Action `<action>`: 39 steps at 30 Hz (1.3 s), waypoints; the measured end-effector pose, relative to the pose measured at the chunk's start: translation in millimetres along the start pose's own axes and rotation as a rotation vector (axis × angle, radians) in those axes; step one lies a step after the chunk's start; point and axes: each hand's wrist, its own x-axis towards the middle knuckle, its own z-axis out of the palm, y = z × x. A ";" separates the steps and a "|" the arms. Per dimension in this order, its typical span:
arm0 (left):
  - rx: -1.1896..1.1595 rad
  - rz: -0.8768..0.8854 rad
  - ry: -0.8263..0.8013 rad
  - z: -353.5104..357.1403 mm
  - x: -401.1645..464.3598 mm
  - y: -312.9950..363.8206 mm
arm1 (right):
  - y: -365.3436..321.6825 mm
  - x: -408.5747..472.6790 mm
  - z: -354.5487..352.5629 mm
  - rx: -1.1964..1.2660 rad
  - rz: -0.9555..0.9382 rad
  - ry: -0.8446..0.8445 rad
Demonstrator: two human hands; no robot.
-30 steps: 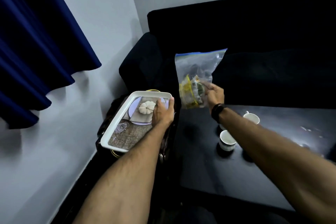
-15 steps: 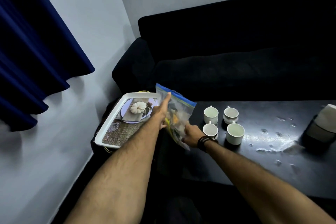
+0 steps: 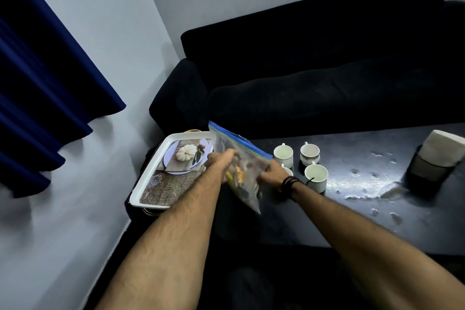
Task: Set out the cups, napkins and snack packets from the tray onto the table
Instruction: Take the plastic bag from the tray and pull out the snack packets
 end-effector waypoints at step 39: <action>0.277 0.311 -0.071 -5.0 -21.5 -17.5 | -60.4 -0.5 -10.8 -0.192 0.049 -0.008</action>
